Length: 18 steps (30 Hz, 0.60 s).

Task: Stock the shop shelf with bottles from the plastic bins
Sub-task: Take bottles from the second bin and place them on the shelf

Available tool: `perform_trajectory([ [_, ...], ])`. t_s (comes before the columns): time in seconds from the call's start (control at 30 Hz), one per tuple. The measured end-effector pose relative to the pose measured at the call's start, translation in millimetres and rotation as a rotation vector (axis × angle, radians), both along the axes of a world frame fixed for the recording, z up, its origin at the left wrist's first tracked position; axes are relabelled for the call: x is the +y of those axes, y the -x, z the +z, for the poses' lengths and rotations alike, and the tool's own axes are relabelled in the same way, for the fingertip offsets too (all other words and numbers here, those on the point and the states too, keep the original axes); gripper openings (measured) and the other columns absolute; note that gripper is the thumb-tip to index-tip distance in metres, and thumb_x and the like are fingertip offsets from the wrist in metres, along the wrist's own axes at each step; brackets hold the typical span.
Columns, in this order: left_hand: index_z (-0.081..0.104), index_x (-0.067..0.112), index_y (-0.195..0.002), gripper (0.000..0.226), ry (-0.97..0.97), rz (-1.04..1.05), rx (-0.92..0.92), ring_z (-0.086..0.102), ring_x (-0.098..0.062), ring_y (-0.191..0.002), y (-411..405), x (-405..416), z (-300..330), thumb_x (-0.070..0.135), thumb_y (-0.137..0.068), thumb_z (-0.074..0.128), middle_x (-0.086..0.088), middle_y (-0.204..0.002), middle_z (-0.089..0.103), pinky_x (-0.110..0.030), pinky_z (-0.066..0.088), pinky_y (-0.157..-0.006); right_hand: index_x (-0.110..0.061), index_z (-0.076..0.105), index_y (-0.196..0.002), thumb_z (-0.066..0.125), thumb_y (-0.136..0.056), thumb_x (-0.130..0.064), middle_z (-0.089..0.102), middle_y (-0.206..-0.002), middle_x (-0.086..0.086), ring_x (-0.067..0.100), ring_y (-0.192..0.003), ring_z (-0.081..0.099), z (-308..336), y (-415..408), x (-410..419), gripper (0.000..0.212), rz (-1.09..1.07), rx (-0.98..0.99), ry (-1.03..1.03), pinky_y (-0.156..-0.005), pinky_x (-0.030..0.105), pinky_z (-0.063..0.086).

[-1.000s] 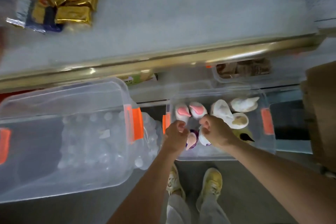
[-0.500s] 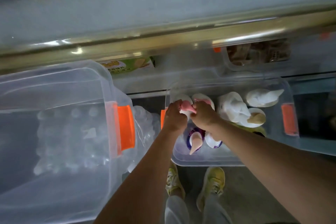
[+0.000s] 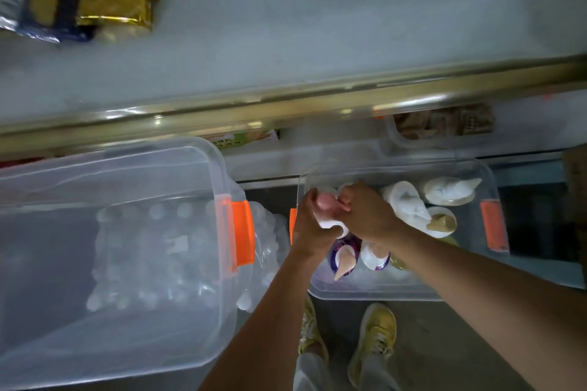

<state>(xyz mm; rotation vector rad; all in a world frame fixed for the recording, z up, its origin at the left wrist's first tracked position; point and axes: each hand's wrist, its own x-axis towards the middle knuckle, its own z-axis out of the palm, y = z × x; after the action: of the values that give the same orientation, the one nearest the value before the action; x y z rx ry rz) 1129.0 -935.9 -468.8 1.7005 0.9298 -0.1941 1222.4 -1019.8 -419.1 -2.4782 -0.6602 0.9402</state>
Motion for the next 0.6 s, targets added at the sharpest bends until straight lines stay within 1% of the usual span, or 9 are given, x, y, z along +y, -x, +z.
perform_trajectory([
  [0.07, 0.047, 0.026, -0.13, 0.091, 0.043, 0.029, -0.054, 0.059, -0.018, -0.113, -2.2, 0.4, 11.8, 0.043, -0.052, 0.089, 0.001, -0.125, 0.06, -0.044, 0.052, -0.094, -0.023, 0.037, -0.057, 0.064, -0.09, -0.037, 0.043, -0.062, -0.002, 0.014, -0.056, 0.044, 27.6, 0.1, 4.6, 0.045, 0.031, -0.026, -0.03, -0.06, 0.02, 0.032],
  [0.13, 0.052, 0.013, -0.121, 0.089, 0.091, 0.032, -0.081, 0.062, -0.025, -0.11, -7.6, -0.4, 30.1, 0.053, -0.05, 0.088, -0.009, -0.12, 0.063, -0.05, 0.052, -0.091, -0.018, 0.039, -0.056, 0.064, -0.089, -0.035, 0.04, -0.058, -0.002, 0.009, -0.049, 0.038, 56.5, -0.5, 9.2, 0.044, 0.013, -0.021, -0.044, -0.053, 0.018, 0.028],
  [0.17, 0.055, 0.008, -0.115, 0.087, 0.109, 0.047, -0.101, 0.064, -0.028, -0.104, -11.4, -1.0, 44.1, 0.056, -0.05, 0.087, -0.011, -0.111, 0.066, -0.051, 0.054, -0.086, -0.015, 0.041, -0.056, 0.064, -0.087, -0.034, 0.038, -0.055, -0.001, 0.008, -0.047, 0.036, 67.4, -1.0, 11.0, 0.043, -0.014, -0.016, -0.05, -0.05, 0.017, 0.026],
  [0.2, 0.057, 0.009, -0.111, 0.082, 0.111, 0.07, -0.127, 0.066, -0.028, -0.098, -14.7, -0.7, 63.4, 0.057, -0.05, 0.085, -0.008, -0.102, 0.068, -0.047, 0.056, -0.079, -0.013, 0.042, -0.056, 0.064, -0.086, -0.033, 0.037, -0.053, -0.001, 0.008, -0.045, 0.034, 82.9, -2.4, 12.6, 0.043, -0.044, -0.015, -0.062, -0.047, 0.018, 0.026],
  [0.27, 0.054, 0.022, -0.113, 0.071, 0.015, 0.098, -0.098, 0.067, -0.019, -0.092, -16.0, -2.0, 100.0, 0.055, -0.054, 0.075, 0.005, -0.095, 0.067, -0.03, 0.054, -0.069, -0.011, 0.043, -0.057, 0.064, -0.085, -0.033, 0.037, -0.054, 0.003, 0.012, -0.045, 0.033, 116.1, -4.4, 14.4, 0.041, -0.061, -0.006, -0.094, -0.046, 0.021, 0.027],
  [0.33, 0.049, 0.03, -0.115, 0.066, -0.074, 0.105, -0.127, 0.065, -0.011, -0.088, -14.8, -2.9, 129.8, 0.054, -0.058, 0.071, 0.011, -0.094, 0.065, -0.029, 0.052, -0.07, -0.012, 0.042, -0.057, 0.066, -0.083, -0.032, 0.037, -0.056, 0.003, 0.015, -0.048, 0.034, 152.8, -7.4, 14.9, 0.04, -0.045, -0.004, -0.131, -0.048, 0.025, 0.028],
  [0.37, 0.049, 0.029, -0.115, 0.062, -0.081, 0.096, -0.176, 0.065, -0.009, -0.086, -16.0, -2.9, 145.3, 0.05, -0.062, 0.073, 0.012, -0.093, 0.065, -0.028, 0.053, -0.07, -0.012, 0.041, -0.057, 0.067, -0.082, -0.033, 0.036, -0.056, 0.003, 0.015, -0.049, 0.033, 169.9, -9.2, 15.1, 0.041, -0.038, -0.007, -0.15, -0.049, 0.026, 0.027],
  [0.5, 0.055, 0.007, -0.112, 0.042, 0.037, 0.089, -0.377, 0.064, -0.003, -0.083, -22.2, 3.7, 200.4, 0.009, -0.076, 0.077, 0.002, -0.096, 0.067, -0.021, 0.05, -0.074, -0.014, 0.042, -0.054, 0.06, -0.09, -0.035, 0.036, -0.057, 0.007, 0.014, -0.054, 0.032, 232.9, -17.0, 18.0, 0.046, 0.018, 0.0, -0.309, -0.053, 0.027, 0.03],
  [0.6, 0.054, 0.007, -0.108, 0.036, 0.002, 0.075, -0.469, 0.064, -0.007, -0.081, -24.4, 9.4, 238.8, -0.001, -0.078, 0.074, -0.003, -0.094, 0.066, -0.026, 0.052, -0.075, -0.015, 0.047, -0.061, 0.047, -0.1, -0.031, 0.042, -0.061, 0.003, 0.012, -0.058, 0.037, 267.2, -27.5, 9.8, 0.042, -0.056, 0.017, -0.393, -0.06, 0.028, 0.032],
])
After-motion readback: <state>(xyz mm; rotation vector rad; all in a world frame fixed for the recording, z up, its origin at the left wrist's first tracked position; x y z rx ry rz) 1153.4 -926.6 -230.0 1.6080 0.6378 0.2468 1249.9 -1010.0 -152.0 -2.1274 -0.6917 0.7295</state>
